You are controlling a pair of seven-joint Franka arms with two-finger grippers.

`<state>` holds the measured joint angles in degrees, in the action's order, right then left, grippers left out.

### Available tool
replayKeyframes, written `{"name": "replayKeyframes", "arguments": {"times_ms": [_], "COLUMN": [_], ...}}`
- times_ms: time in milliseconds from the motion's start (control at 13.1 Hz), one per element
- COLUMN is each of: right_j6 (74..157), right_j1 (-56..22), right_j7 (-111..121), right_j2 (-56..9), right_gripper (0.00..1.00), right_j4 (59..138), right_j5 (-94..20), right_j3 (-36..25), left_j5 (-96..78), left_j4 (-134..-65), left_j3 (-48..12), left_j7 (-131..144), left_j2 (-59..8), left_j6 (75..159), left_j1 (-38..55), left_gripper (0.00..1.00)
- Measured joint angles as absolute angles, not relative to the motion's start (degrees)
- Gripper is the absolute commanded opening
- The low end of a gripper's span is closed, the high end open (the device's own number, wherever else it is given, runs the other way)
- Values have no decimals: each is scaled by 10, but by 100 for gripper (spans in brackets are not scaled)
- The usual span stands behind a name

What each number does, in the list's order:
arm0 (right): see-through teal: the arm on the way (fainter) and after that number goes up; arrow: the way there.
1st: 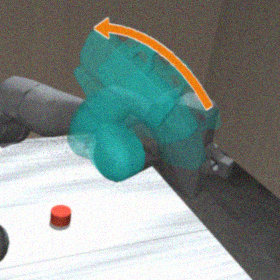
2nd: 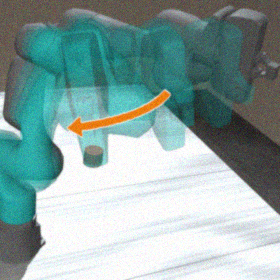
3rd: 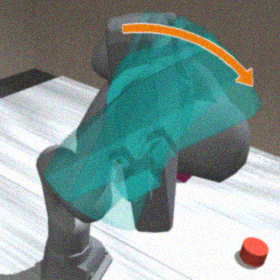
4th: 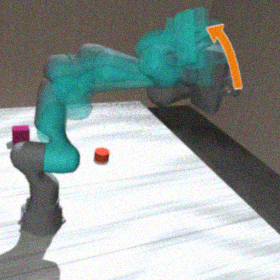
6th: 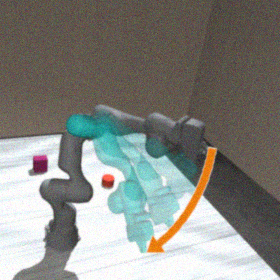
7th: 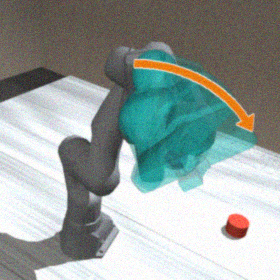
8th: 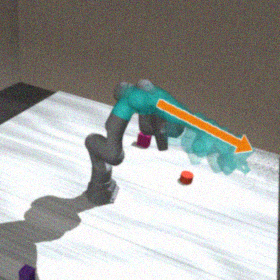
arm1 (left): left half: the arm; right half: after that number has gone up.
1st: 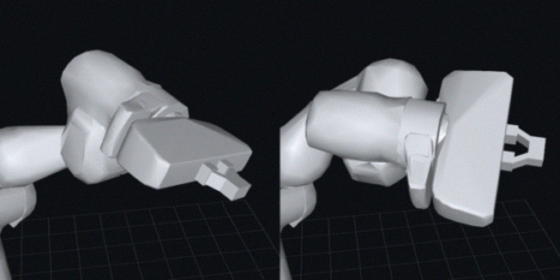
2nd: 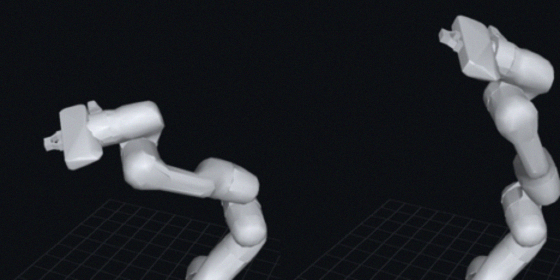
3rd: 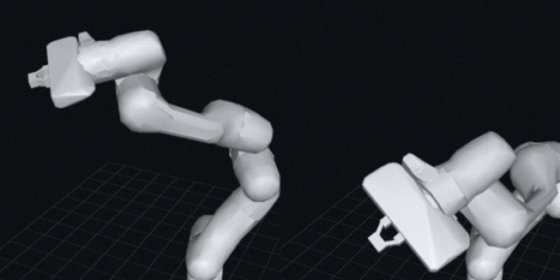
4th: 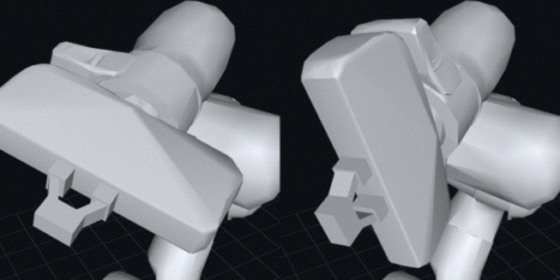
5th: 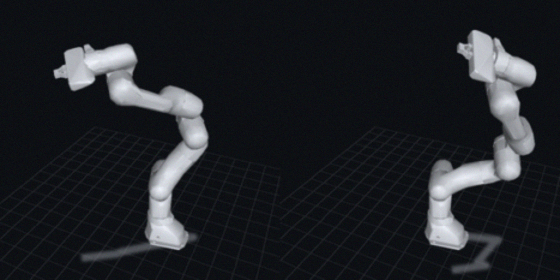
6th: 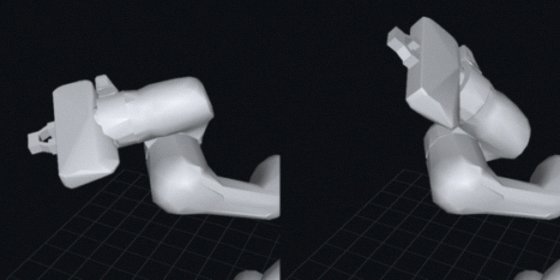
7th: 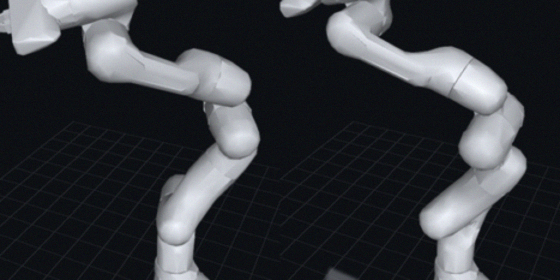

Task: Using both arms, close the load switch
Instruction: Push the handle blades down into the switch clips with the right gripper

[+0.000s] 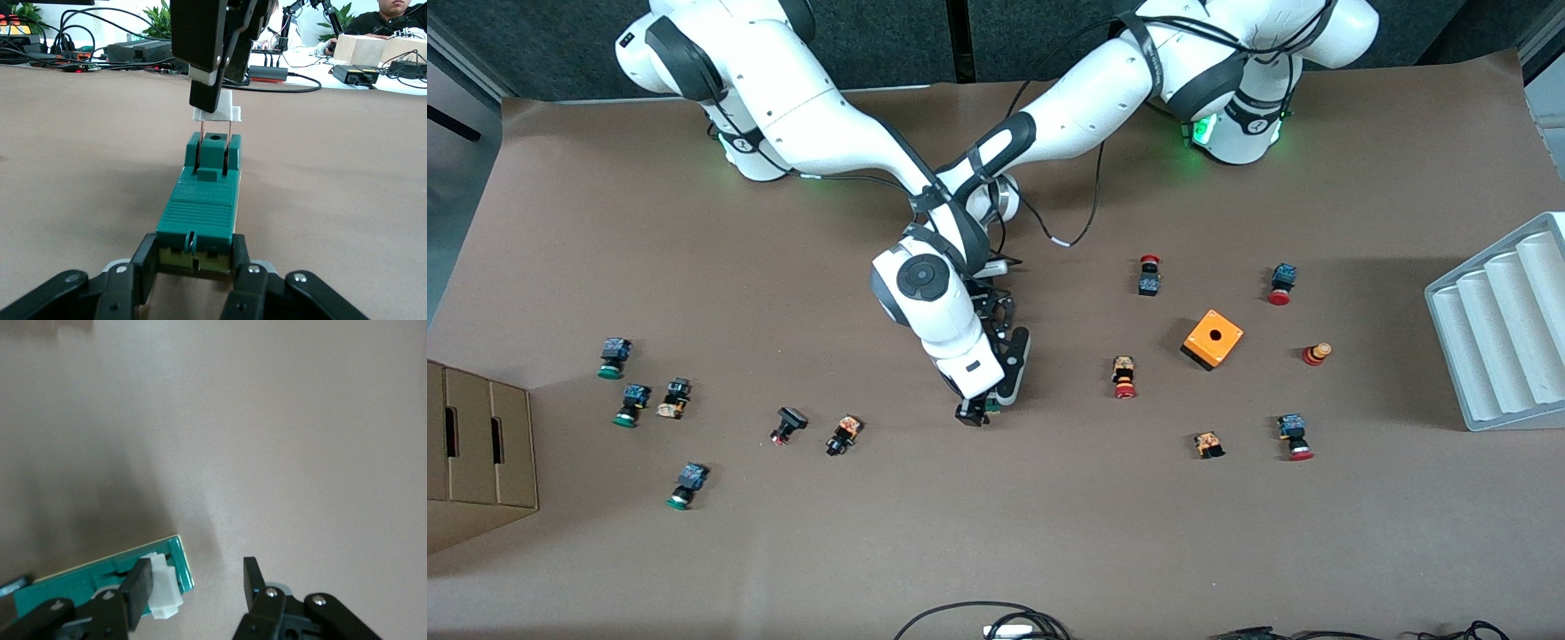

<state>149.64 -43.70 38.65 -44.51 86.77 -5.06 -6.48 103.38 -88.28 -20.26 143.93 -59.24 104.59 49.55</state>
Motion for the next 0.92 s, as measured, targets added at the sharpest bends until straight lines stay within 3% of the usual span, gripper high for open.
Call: {"name": "replayKeyframes", "arguments": {"times_ms": [917], "right_j6": [1515], "right_j1": [-434], "right_j7": [387], "right_j2": [-454], "right_gripper": [63], "right_j4": [868], "right_j5": [-51], "right_j3": [-65], "left_j5": [1034], "left_j4": [-883], "left_j3": [-203], "left_j7": [1439], "left_j2": [-592], "left_j6": [1046], "left_j1": [495], "left_gripper": [28]}}
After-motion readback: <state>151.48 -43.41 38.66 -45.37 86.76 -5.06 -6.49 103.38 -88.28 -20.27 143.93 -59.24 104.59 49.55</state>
